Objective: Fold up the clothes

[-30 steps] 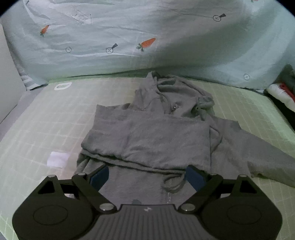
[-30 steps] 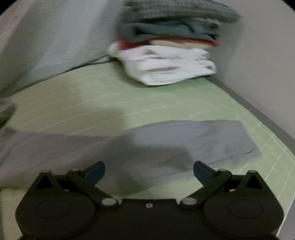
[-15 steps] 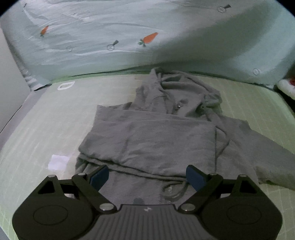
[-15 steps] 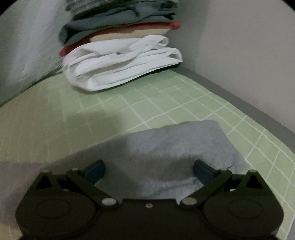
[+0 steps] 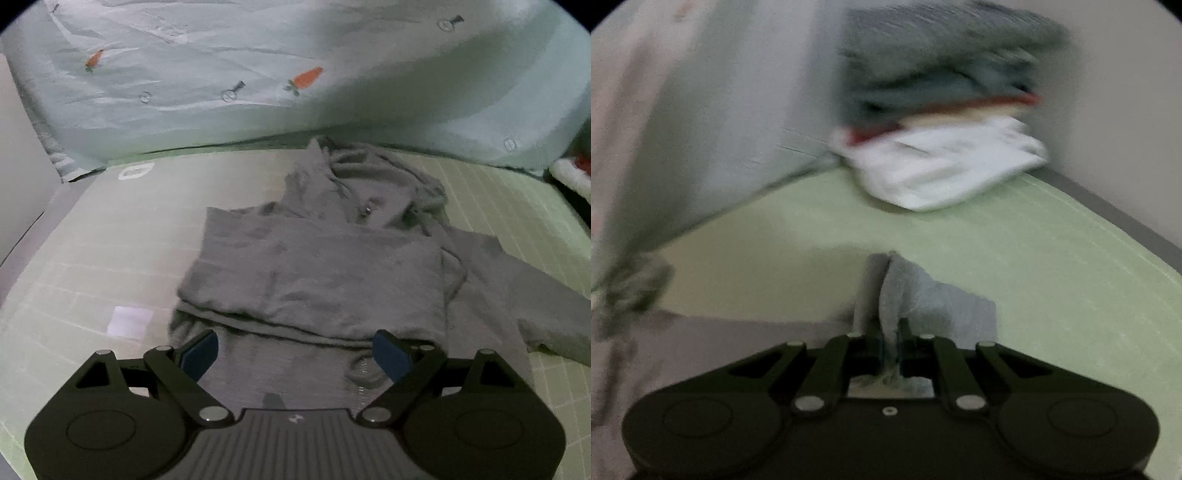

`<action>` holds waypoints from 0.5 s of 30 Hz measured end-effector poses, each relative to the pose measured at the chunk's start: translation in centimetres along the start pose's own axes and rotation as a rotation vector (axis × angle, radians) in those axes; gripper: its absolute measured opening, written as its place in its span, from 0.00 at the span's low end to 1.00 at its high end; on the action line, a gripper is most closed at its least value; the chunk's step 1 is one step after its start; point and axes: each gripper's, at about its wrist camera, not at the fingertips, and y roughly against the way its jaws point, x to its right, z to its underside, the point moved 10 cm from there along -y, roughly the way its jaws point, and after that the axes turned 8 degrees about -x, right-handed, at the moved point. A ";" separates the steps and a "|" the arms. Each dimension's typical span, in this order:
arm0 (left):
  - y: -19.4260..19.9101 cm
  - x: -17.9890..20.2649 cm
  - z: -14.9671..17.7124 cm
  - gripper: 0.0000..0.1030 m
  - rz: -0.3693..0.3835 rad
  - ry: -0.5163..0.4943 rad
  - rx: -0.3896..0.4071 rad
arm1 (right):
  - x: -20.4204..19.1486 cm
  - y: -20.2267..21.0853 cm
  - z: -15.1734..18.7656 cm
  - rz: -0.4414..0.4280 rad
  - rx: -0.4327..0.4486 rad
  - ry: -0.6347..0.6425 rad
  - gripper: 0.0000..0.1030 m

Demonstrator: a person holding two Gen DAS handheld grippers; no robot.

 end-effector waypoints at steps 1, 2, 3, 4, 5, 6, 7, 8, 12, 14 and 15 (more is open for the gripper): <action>0.1 -0.3 -0.1 0.88 0.002 -0.004 0.002 | -1.9 0.3 -0.1 -0.035 0.009 0.011 0.07; 0.1 -0.7 -0.1 0.88 0.004 -0.008 0.003 | -3.9 0.6 -0.2 -0.077 0.014 0.018 0.07; 0.1 -0.9 -0.2 0.88 0.007 -0.017 0.004 | -6.2 0.8 -0.2 -0.130 0.012 0.020 0.07; 0.1 -1.2 -0.3 0.88 0.011 -0.024 0.004 | -8.4 0.9 0.0 -0.184 0.006 0.022 0.07; 0.0 -1.4 -0.5 0.88 0.015 -0.027 0.002 | -10.7 1.1 0.2 -0.238 -0.003 0.030 0.07; -0.1 -1.6 -0.6 0.88 0.020 -0.030 0.000 | -13.2 1.2 0.6 -0.293 -0.018 0.049 0.07; -0.2 -1.8 -0.8 0.88 0.023 -0.030 -0.001 | -15.7 1.6 1.1 -0.348 -0.034 0.078 0.07; -0.2 -1.9 -1.0 0.88 0.026 -0.029 -0.002 | -18.0 2.0 1.6 -0.405 -0.050 0.112 0.07; -0.1 -2.3 -1.5 0.88 0.038 -0.040 0.022 | -24.7 3.2 4.2 -0.508 -0.111 0.314 0.60; -0.1 -2.4 -1.7 0.88 0.041 -0.031 0.024 | -25.2 3.1 4.6 -0.438 -0.096 0.366 0.76; -0.2 -2.4 -1.7 0.88 0.047 -0.025 0.023 | -24.6 3.0 4.5 -0.410 -0.096 0.357 0.76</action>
